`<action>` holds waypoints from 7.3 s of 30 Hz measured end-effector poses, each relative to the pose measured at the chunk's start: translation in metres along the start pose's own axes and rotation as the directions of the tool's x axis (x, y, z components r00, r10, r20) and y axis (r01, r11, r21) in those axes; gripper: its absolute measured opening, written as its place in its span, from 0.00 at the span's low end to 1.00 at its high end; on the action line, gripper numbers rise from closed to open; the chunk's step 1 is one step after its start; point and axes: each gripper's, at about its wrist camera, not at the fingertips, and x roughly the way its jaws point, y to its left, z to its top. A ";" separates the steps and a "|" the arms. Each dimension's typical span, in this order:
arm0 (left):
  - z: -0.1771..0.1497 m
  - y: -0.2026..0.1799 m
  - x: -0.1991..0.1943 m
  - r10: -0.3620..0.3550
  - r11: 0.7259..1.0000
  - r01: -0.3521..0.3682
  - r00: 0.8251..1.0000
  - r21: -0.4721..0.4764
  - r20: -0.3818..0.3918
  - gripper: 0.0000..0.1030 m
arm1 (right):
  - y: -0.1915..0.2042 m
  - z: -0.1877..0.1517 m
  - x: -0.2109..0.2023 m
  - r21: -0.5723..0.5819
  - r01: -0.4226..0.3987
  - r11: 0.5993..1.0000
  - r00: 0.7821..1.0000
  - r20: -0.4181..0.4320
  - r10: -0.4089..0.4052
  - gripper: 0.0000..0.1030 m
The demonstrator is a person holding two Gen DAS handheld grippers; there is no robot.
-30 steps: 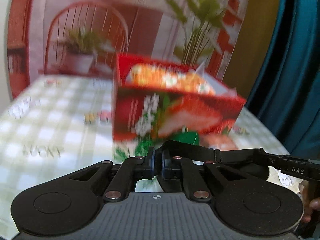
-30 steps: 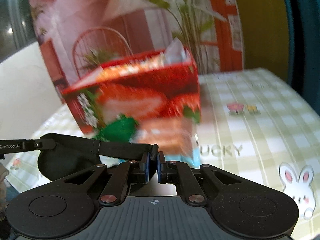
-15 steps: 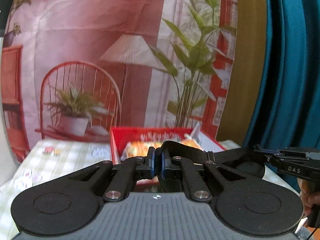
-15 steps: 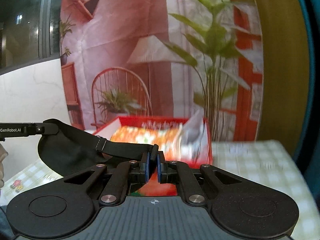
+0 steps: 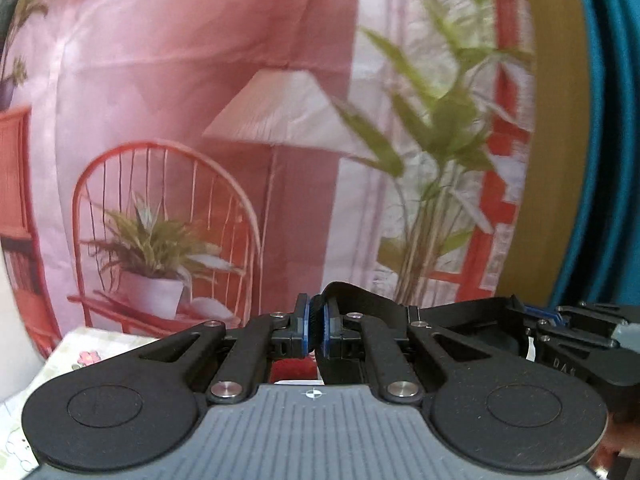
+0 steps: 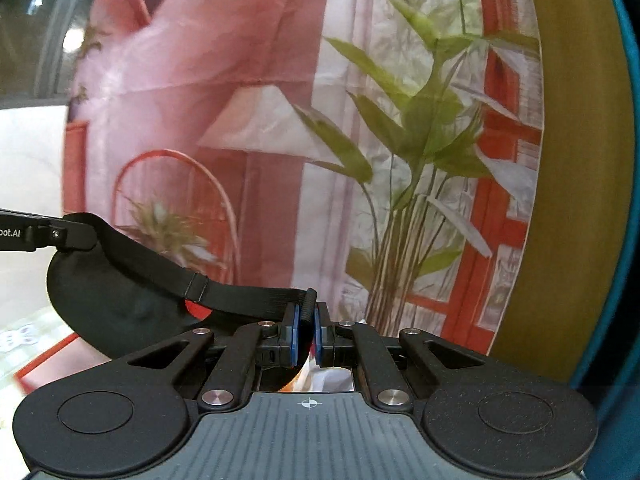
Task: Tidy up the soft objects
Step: 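Lift the black eye mask with both grippers over the red box, then lower the eye mask onto the pillow in the box and open both grippers, then move both grippers down to the green tasseled sachet beside the box, then close both grippers on the green tasseled sachet, then lift the green sachet with both grippers over the red box, then lower the green sachet into the box and open both grippers, then move both grippers down to the plastic-wrapped bread pastry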
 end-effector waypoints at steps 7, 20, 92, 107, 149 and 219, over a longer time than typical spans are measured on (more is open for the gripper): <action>-0.013 0.006 0.050 0.006 1.000 -0.002 0.991 0.031 -0.134 0.07 | 0.003 -0.008 0.053 0.002 0.030 1.000 0.988 -0.151 -0.029 0.07; -0.038 0.017 0.074 0.010 0.996 0.016 0.959 0.089 -0.282 0.08 | -0.006 -0.033 0.079 0.089 0.067 0.994 0.950 -0.310 -0.036 0.13; -0.163 0.013 -0.062 -0.173 0.984 0.154 0.936 -0.084 -0.307 0.64 | 0.040 -0.170 -0.070 0.101 -0.243 0.965 0.951 -0.172 0.258 0.75; -0.163 0.009 -0.040 -0.230 0.972 0.197 0.903 -0.126 -0.362 0.52 | 0.061 -0.156 -0.058 -0.030 -0.332 0.943 0.911 -0.271 0.312 0.52; -0.060 0.005 -0.085 -0.414 0.900 0.398 0.907 -0.177 -0.070 0.39 | 0.057 -0.048 -0.103 -0.051 -0.370 0.927 0.929 -0.007 0.371 0.44; -0.089 -0.009 -0.055 -0.034 0.999 0.029 0.983 -0.030 -0.182 1.00 | -0.007 -0.092 -0.103 0.009 -0.177 0.984 0.980 -0.087 0.177 1.00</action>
